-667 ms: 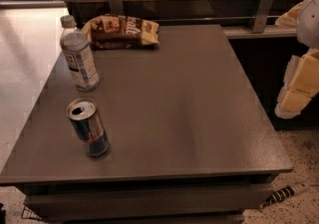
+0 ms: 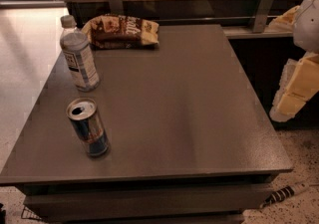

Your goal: Move redbull can near brown chip bag

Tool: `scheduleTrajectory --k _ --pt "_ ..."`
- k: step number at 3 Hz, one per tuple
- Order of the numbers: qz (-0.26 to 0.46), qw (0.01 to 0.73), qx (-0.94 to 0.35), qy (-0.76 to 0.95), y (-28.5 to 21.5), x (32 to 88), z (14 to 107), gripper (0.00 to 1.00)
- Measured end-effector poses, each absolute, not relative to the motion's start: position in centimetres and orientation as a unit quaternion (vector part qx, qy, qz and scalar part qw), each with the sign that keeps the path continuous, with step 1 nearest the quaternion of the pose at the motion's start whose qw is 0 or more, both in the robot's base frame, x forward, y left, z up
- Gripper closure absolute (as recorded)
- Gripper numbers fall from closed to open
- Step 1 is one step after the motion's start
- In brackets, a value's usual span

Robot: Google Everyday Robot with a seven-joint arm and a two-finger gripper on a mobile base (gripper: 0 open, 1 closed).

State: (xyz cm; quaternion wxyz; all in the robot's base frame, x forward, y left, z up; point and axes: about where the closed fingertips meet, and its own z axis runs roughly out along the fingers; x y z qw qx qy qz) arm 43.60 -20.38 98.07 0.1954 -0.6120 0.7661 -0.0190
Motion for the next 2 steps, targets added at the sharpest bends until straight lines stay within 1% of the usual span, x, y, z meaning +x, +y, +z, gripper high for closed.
scheduleTrajectory --k 1,2 --pt "0.033 0.255 -0.636 0.727 -18.1 43.1 95.7 0.0" --pt "0.094 0.322 -0.655 0.677 -14.5 43.5 92.5 0.0"
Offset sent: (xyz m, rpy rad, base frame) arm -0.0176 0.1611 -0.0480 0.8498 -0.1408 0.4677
